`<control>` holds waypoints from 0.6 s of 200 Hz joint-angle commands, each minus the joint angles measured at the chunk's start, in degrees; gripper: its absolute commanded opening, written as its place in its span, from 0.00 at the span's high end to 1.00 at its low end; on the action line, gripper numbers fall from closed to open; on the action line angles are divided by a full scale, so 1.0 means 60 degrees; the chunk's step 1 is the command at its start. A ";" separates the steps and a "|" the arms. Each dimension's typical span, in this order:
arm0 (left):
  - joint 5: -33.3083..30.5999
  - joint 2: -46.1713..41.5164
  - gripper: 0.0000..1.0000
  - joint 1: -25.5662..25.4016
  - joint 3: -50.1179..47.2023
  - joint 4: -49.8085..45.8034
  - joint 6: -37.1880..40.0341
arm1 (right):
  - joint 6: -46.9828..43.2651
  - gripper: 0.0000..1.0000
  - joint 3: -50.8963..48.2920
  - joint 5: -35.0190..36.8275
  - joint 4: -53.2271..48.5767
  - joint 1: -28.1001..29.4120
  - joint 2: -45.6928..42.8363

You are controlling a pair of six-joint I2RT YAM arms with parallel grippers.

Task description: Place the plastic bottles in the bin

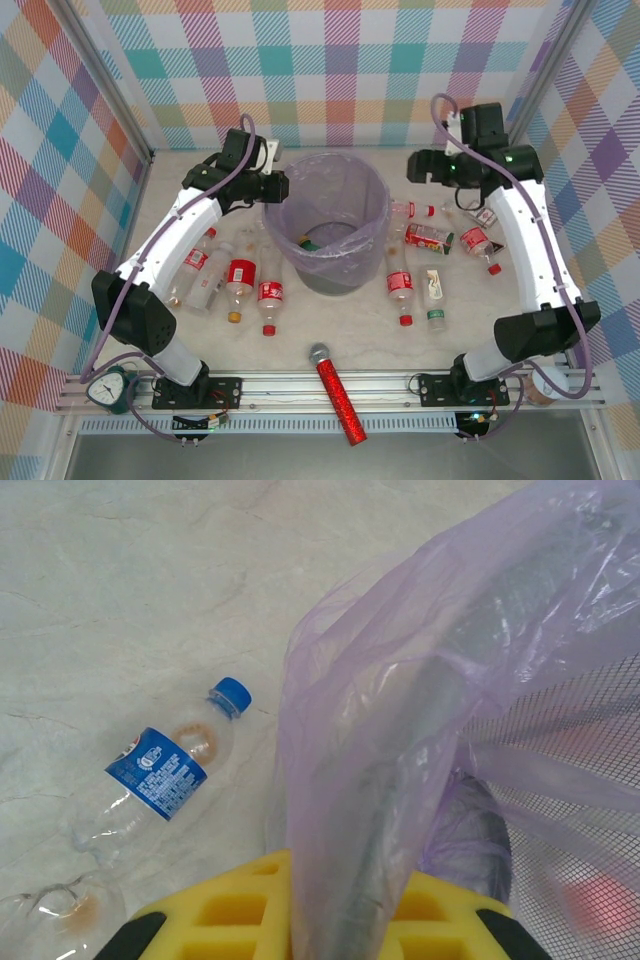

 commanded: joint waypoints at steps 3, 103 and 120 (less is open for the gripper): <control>-0.0043 0.0106 1.00 0.0055 -0.0418 -0.0294 0.0099 | 0.0883 0.09 -0.1451 0.0645 -0.0565 -0.0083 -0.0444; 0.0080 -0.0045 1.00 0.0113 -0.0643 -0.0231 0.0306 | 0.1899 0.14 -0.6904 -0.0550 0.0975 -0.0334 -0.0456; 0.0131 -0.0027 1.00 0.0113 -0.0656 -0.0208 0.0275 | 0.1904 0.15 -0.7040 -0.0564 0.1170 -0.0334 -0.0062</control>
